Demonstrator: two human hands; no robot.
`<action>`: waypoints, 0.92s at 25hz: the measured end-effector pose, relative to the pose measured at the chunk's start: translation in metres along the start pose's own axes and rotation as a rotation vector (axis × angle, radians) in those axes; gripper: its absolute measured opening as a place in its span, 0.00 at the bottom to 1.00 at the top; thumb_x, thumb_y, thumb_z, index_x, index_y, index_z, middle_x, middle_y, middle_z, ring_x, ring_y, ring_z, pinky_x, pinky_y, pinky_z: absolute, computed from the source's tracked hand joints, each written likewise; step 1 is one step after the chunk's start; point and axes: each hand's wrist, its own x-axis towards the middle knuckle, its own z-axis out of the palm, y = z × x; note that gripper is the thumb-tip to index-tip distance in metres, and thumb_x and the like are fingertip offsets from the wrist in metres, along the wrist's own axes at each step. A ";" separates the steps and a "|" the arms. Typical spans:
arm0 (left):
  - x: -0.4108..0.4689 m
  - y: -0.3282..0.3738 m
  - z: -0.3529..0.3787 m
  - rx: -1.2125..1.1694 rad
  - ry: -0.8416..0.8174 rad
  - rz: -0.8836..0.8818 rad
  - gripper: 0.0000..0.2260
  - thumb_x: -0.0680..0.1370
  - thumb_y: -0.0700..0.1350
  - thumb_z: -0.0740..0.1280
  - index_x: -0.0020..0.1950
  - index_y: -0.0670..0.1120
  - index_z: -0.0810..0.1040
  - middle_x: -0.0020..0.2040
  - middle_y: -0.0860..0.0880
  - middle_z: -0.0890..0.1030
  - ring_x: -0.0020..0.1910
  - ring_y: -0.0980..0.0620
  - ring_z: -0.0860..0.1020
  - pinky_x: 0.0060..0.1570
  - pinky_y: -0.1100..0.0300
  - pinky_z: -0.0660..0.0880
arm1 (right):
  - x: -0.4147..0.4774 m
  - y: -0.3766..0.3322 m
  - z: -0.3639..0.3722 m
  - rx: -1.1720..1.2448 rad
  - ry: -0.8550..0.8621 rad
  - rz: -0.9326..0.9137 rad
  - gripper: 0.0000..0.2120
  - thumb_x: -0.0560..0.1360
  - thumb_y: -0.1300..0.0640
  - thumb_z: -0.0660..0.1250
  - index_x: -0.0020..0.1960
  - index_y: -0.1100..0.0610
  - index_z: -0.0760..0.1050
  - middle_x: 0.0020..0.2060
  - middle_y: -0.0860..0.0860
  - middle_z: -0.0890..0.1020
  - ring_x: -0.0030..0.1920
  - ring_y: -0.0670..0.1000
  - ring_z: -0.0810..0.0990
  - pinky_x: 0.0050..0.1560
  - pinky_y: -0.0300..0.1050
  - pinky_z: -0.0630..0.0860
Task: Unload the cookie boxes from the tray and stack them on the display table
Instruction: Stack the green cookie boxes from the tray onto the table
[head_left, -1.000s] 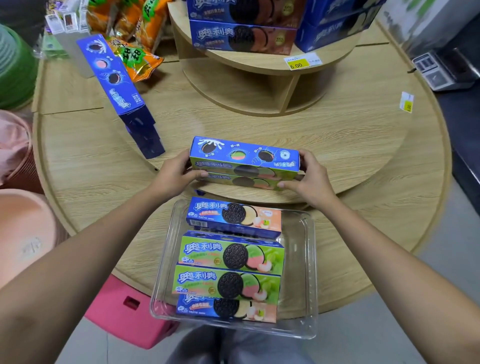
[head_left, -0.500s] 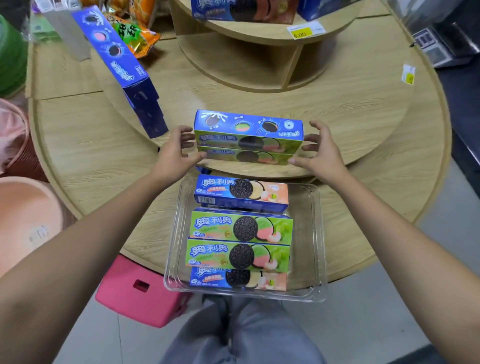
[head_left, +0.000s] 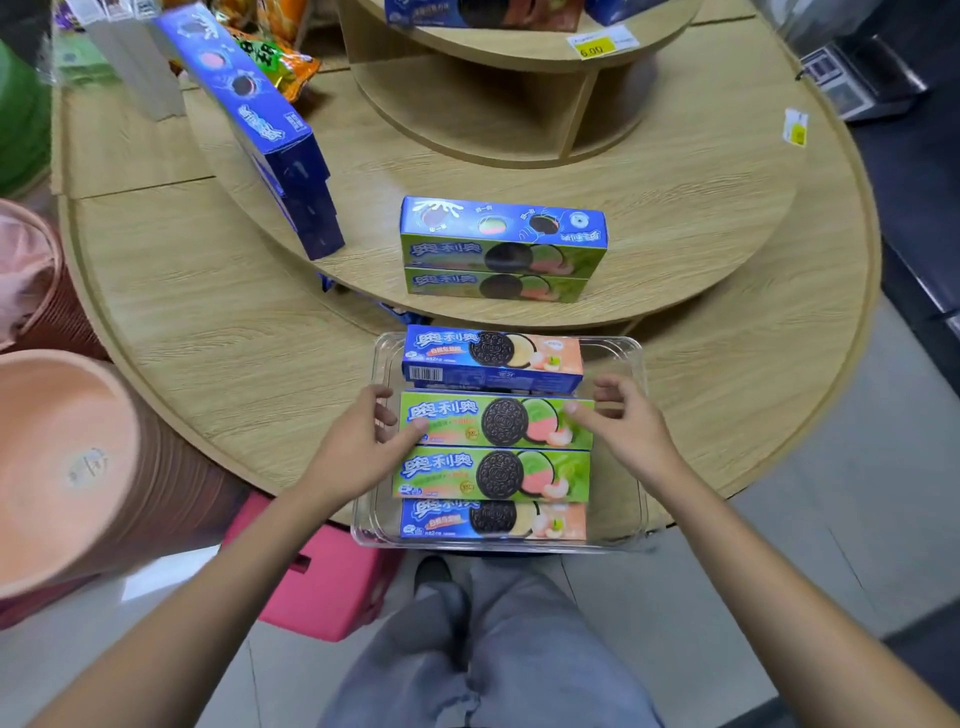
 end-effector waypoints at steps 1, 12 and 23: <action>-0.007 0.001 0.002 -0.013 -0.040 -0.016 0.35 0.65 0.62 0.67 0.66 0.46 0.67 0.48 0.50 0.77 0.42 0.52 0.78 0.44 0.57 0.73 | -0.003 0.002 0.003 -0.003 -0.040 0.033 0.27 0.68 0.51 0.74 0.63 0.55 0.69 0.53 0.50 0.75 0.51 0.50 0.75 0.52 0.43 0.71; -0.020 0.000 0.020 0.014 -0.130 -0.016 0.35 0.65 0.50 0.77 0.67 0.47 0.66 0.58 0.49 0.81 0.57 0.47 0.78 0.51 0.58 0.72 | 0.000 0.010 0.009 -0.032 -0.055 0.040 0.27 0.60 0.54 0.80 0.52 0.53 0.70 0.46 0.52 0.80 0.47 0.54 0.79 0.48 0.51 0.78; -0.023 -0.016 -0.003 -0.321 -0.145 -0.141 0.37 0.45 0.50 0.83 0.52 0.48 0.78 0.50 0.46 0.82 0.39 0.57 0.80 0.38 0.67 0.77 | -0.001 -0.011 -0.026 0.002 -0.188 0.018 0.26 0.55 0.62 0.81 0.50 0.54 0.76 0.43 0.52 0.80 0.40 0.48 0.77 0.39 0.34 0.76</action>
